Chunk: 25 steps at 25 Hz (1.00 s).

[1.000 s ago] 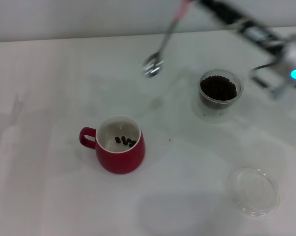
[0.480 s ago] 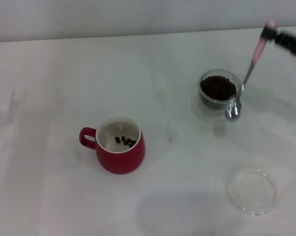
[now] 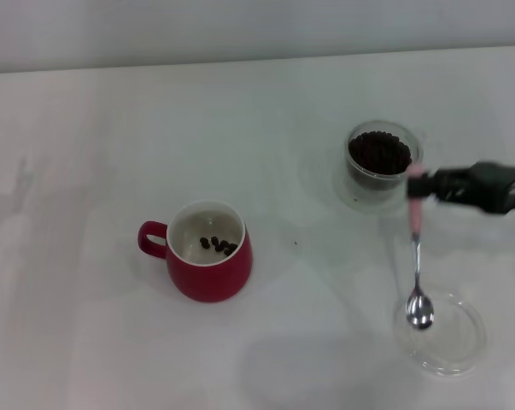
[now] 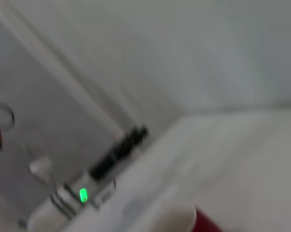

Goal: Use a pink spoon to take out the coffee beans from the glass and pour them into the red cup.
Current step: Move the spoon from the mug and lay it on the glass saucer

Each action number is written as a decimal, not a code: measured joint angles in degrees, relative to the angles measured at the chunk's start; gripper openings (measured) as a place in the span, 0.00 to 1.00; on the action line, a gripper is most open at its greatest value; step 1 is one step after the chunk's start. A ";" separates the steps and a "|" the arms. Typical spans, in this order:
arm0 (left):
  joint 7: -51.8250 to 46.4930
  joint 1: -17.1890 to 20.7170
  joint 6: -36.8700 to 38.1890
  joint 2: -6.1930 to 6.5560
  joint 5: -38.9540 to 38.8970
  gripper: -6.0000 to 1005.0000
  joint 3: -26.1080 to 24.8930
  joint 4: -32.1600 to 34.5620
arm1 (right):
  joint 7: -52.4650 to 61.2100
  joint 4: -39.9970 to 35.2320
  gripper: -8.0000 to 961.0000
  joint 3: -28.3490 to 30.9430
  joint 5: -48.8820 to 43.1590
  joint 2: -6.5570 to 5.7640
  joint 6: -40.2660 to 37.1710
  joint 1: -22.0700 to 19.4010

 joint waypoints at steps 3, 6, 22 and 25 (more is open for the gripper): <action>0.00 -0.38 0.00 0.00 -0.02 0.88 0.01 0.01 | -0.02 -0.20 0.24 -0.06 -2.15 0.35 1.41 0.94; 0.00 -0.54 0.01 0.00 -0.04 0.88 0.01 0.01 | -0.03 -0.16 0.24 -0.27 -3.58 0.41 3.31 2.12; 0.00 -0.70 0.01 0.09 -1.37 0.88 0.00 -0.17 | 0.52 0.20 0.24 -0.38 -8.63 -0.07 4.66 2.45; 0.00 -0.71 0.01 0.09 -1.36 0.87 0.01 -0.17 | 0.87 0.27 0.24 -0.37 -9.05 0.61 5.65 2.30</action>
